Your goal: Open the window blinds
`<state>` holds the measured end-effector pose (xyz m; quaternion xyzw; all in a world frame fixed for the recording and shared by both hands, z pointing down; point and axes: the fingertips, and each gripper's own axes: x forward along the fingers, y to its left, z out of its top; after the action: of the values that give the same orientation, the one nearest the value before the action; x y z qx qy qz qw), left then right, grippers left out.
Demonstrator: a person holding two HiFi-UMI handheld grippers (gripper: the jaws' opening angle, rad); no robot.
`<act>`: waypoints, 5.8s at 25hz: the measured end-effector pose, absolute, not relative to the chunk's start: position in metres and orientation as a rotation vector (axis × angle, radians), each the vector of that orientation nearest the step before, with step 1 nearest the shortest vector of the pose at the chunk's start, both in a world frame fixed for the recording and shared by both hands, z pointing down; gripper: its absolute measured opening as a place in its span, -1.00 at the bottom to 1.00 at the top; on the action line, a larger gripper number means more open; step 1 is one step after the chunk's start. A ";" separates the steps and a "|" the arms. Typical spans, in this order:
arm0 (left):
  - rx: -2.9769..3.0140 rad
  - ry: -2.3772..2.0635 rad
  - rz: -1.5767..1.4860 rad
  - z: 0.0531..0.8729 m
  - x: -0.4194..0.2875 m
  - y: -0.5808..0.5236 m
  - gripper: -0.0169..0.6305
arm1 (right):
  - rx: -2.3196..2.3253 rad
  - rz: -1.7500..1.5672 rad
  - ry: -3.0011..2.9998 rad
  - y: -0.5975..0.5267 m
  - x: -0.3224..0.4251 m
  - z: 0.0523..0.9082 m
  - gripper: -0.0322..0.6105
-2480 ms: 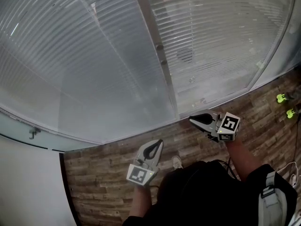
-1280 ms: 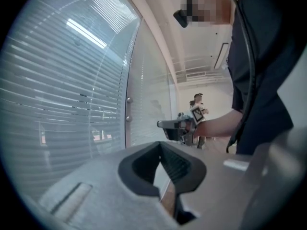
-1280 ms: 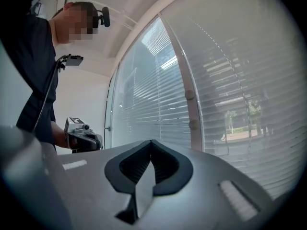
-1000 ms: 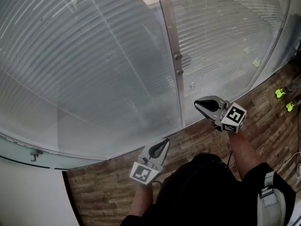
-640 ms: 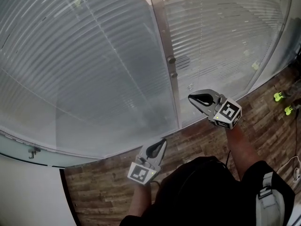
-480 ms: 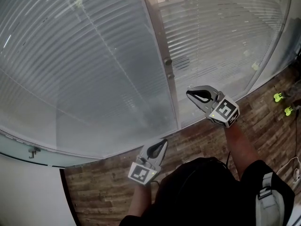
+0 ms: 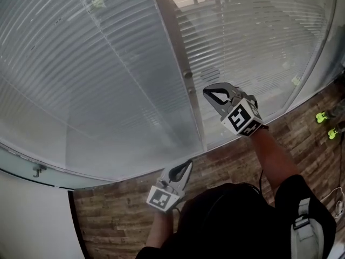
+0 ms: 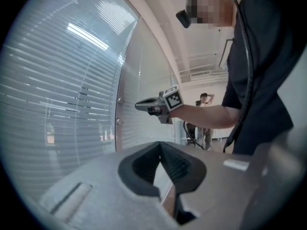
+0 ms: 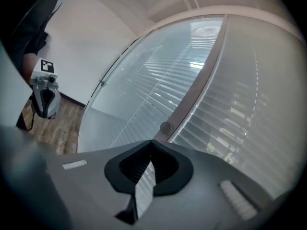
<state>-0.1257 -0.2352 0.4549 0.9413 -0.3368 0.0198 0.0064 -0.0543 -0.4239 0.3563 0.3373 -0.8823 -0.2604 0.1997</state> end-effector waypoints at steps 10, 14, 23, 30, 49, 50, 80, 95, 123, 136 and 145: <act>2.942 -1.085 0.077 0.464 -0.117 -0.239 -0.94 | 0.891 -0.991 -2.173 -0.451 -0.074 0.342 -0.80; 2.946 -1.085 0.054 0.458 -0.115 -0.242 -0.93 | 0.886 -1.065 -2.073 -0.460 -0.077 0.340 -0.58; 2.923 -1.089 0.008 0.454 -0.119 -0.240 -0.93 | 0.844 -1.210 -1.899 -0.474 -0.099 0.339 -0.45; 2.907 -1.118 0.042 0.460 -0.126 -0.239 -0.93 | 0.851 -1.256 -1.832 -0.479 -0.102 0.342 -0.48; 2.903 -1.151 0.059 0.462 -0.133 -0.236 -0.94 | 1.029 -1.022 -2.050 -0.480 -0.102 0.332 -0.48; 2.901 -1.154 0.063 0.463 -0.133 -0.236 -0.94 | 1.054 -0.990 -2.083 -0.480 -0.102 0.331 -0.48; 2.872 -1.153 0.035 0.458 -0.131 -0.236 -0.94 | 1.452 0.027 -2.826 -0.494 -0.085 0.333 -0.47; 2.874 -1.154 0.047 0.459 -0.130 -0.236 -0.94 | 1.471 0.116 -2.887 -0.493 -0.084 0.332 -0.47; 2.918 -1.079 0.071 0.457 -0.114 -0.241 -0.93 | 0.946 -1.179 -2.034 -0.468 -0.100 0.334 -0.30; 2.919 -1.078 0.060 0.456 -0.116 -0.242 -0.93 | 0.807 -1.336 -1.787 -0.476 -0.107 0.340 -0.42; 2.887 -1.082 0.079 0.467 -0.117 -0.242 -0.94 | 0.818 -1.308 -1.823 -0.479 -0.107 0.342 -0.49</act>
<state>-0.1175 -0.2416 0.4674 0.9357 -0.3507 0.0257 0.0287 -0.1069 -0.4792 0.3418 0.3185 -0.7097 -0.5094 0.3680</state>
